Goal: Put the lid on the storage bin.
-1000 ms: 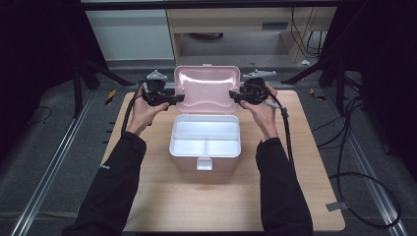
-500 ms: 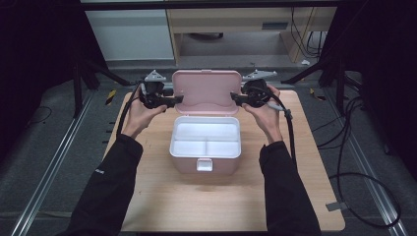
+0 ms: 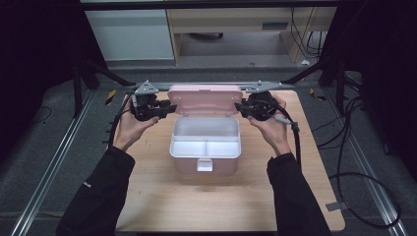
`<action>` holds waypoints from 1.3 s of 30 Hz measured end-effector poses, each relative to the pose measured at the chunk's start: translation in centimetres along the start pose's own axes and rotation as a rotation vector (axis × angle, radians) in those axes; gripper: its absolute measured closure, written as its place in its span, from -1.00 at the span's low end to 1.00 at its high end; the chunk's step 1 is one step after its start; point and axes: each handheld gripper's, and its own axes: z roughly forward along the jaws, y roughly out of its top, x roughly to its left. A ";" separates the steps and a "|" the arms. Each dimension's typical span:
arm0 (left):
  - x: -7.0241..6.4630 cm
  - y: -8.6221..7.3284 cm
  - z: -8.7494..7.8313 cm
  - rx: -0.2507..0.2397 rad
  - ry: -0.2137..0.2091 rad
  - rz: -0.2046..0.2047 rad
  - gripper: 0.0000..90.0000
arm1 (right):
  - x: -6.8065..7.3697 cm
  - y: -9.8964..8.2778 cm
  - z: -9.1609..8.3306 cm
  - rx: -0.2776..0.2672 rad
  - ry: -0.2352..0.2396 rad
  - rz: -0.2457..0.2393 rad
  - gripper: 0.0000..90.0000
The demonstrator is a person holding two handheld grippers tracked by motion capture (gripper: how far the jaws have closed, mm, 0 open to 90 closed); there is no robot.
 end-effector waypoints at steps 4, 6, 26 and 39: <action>-0.5 -0.9 -0.6 -0.008 -0.008 0.002 0.63 | 0.4 -0.9 -0.8 -0.005 0.017 -0.005 0.75; -0.7 -1.3 -0.8 -0.007 -0.019 0.001 0.67 | 0.6 -1.3 -1.2 -0.009 0.030 -0.005 0.77; -3.2 -6.2 -2.4 0.000 -0.013 -0.017 0.56 | 3.0 -6.7 -2.9 -0.020 0.035 0.029 0.47; -1.7 -12.1 -3.6 0.041 0.057 -0.150 0.23 | 0.8 -11.3 -4.6 -0.003 -0.047 0.118 0.06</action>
